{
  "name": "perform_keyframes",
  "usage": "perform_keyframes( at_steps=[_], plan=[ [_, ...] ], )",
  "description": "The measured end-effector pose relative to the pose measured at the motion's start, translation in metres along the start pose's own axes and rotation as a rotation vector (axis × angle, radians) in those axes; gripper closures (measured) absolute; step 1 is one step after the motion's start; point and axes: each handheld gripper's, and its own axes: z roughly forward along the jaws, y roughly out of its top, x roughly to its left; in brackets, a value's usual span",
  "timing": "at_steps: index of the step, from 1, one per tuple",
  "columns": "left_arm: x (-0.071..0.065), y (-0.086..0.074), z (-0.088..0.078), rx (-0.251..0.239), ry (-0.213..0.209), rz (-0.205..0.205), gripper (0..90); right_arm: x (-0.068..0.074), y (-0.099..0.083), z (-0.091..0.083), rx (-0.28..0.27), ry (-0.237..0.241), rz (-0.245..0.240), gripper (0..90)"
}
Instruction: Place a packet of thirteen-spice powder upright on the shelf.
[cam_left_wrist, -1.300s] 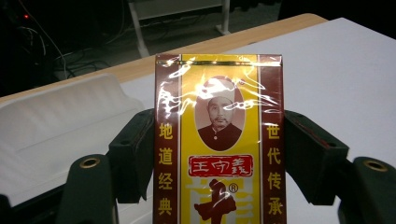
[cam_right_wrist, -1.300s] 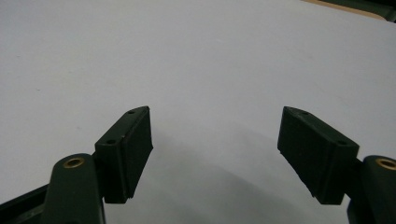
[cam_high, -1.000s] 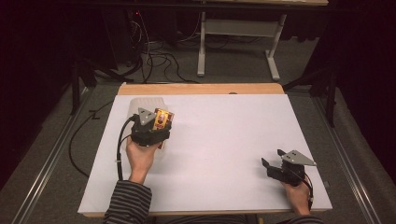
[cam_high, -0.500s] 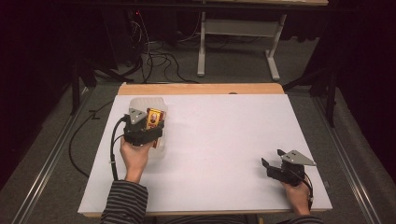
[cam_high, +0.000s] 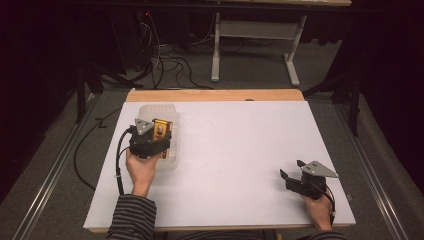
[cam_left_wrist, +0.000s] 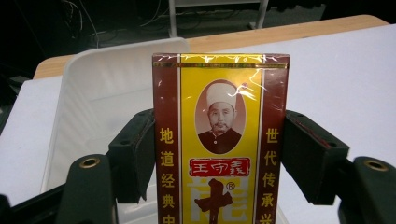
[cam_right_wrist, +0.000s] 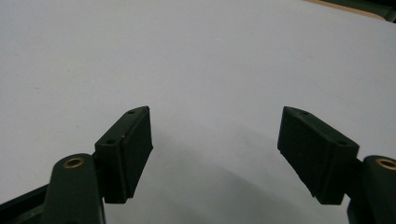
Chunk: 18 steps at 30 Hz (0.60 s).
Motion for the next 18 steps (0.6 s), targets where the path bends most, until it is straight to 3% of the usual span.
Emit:
perform_keyframes(
  at_steps=[10, 18],
  plan=[
    [-0.0027, -0.0034, -0.0019, 0.018, 0.013, 0.036, 32.0, 0.0004, 0.0000, 0.0000, 0.002, -0.001, 0.002, 26.6],
    [-0.0039, -0.0087, -0.0014, 0.026, 0.015, 0.031, 31.9, 0.0004, 0.0000, -0.0001, 0.001, -0.002, 0.002, 26.6]
  ],
)
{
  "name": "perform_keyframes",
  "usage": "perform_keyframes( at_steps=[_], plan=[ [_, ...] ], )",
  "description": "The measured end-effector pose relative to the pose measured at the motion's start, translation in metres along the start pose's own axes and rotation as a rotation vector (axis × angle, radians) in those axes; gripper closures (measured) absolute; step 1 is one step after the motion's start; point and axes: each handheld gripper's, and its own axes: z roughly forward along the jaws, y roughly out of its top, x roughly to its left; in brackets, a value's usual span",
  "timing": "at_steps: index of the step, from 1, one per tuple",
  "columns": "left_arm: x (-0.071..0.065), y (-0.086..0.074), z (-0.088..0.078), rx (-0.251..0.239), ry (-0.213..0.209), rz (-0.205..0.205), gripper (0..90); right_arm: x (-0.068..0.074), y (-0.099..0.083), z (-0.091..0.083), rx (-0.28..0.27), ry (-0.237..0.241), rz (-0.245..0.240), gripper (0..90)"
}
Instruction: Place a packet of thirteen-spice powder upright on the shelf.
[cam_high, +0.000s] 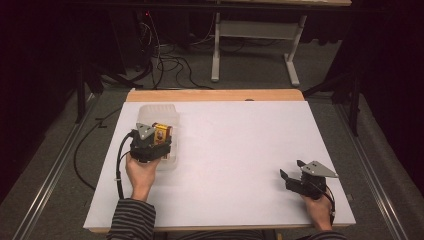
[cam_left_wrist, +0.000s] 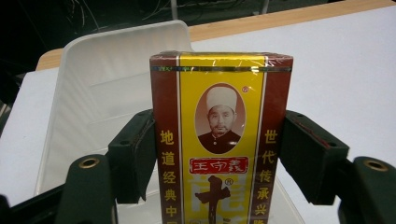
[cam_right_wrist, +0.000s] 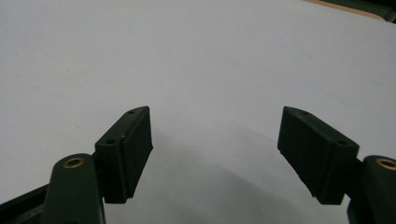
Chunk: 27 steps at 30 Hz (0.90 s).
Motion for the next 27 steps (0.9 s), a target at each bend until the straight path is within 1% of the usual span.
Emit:
perform_keyframes(
  at_steps=[7, 9, 12, 15, 20, 23, 27],
  plan=[
    [0.002, -0.005, -0.003, 0.005, -0.001, -0.004, 31.8, 0.000, 0.000, 0.000, 0.000, 0.000, 0.000, 26.6],
    [0.002, -0.006, -0.003, 0.013, 0.004, -0.004, 31.8, 0.000, 0.000, 0.000, 0.001, 0.000, 0.001, 26.6],
    [0.002, -0.008, -0.004, 0.006, 0.006, -0.012, 31.7, 0.000, 0.000, 0.000, 0.000, 0.001, 0.000, 26.6],
    [0.002, -0.010, -0.004, 0.010, 0.005, -0.010, 31.7, 0.000, 0.000, 0.000, -0.004, 0.002, -0.002, 26.6],
    [0.002, -0.015, -0.006, 0.006, 0.006, -0.022, 31.6, 0.000, 0.000, 0.000, 0.000, 0.003, 0.002, 26.6],
    [0.002, -0.017, -0.007, 0.004, -0.002, -0.033, 31.5, 0.000, 0.000, 0.000, 0.001, 0.002, 0.000, 26.6],
    [0.002, -0.020, -0.006, 0.009, -0.004, -0.033, 31.3, -0.001, 0.000, 0.000, -0.003, 0.004, 0.002, 26.6]
  ],
)
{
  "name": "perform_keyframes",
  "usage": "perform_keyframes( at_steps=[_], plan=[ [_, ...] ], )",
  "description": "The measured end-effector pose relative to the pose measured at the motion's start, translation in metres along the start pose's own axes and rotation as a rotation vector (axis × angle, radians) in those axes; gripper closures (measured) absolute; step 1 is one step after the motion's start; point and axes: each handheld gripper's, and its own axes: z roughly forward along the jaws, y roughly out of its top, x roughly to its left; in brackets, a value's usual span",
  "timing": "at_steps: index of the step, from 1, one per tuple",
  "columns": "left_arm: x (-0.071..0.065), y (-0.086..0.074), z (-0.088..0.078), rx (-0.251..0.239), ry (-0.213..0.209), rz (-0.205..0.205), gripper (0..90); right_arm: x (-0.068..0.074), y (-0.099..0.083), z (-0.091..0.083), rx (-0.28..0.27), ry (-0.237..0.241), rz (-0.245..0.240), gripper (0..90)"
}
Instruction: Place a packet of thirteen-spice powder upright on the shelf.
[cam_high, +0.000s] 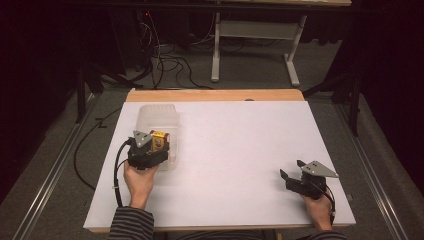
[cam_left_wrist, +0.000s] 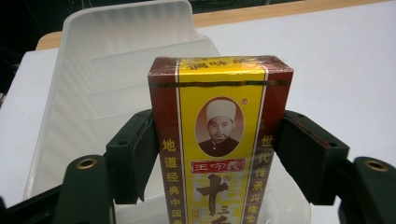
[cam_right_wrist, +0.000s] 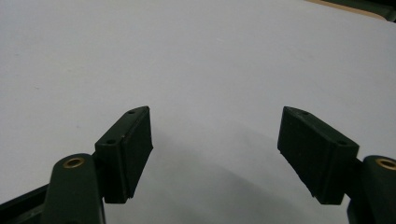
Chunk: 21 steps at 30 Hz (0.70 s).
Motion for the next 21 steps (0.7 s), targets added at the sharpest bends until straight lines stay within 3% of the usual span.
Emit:
perform_keyframes(
  at_steps=[21],
  plan=[
    [-0.002, -0.016, -0.012, -0.015, -0.003, -0.001, 31.4, 0.000, 0.000, 0.000, -0.002, -0.002, -0.001, 26.6]
  ],
)
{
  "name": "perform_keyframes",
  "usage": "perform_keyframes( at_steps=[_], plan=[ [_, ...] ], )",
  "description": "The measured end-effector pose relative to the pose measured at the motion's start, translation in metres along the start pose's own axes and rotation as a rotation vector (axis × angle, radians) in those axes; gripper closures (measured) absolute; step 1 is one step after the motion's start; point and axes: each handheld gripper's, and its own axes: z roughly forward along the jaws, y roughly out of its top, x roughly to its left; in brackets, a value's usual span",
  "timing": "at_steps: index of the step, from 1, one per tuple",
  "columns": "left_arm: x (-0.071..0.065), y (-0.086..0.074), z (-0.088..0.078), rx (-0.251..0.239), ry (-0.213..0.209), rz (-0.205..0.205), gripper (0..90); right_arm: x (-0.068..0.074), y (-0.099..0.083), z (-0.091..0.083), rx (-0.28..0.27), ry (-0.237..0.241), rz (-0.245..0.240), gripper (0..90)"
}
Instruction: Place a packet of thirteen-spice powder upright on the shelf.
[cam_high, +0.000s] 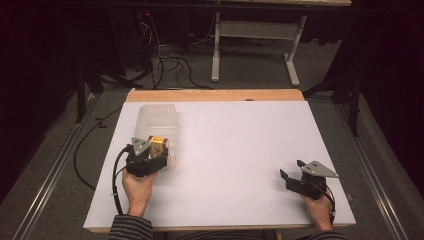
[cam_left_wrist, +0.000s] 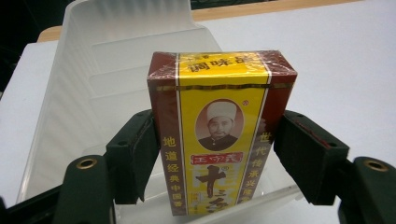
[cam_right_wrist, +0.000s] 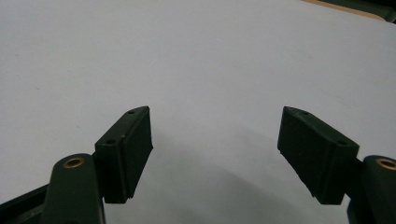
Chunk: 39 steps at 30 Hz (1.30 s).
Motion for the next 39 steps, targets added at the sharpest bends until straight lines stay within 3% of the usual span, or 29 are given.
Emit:
perform_keyframes(
  at_steps=[20, 39],
  plan=[
    [-0.002, -0.004, -0.008, -0.019, -0.003, -0.021, 27.9, 0.000, 0.000, 0.000, 0.004, -0.001, 0.000, 26.6],
    [-0.006, 0.011, -0.019, -0.071, 0.003, 0.011, 17.9, 0.000, 0.000, 0.000, 0.002, 0.000, -0.003, 26.6]
  ],
)
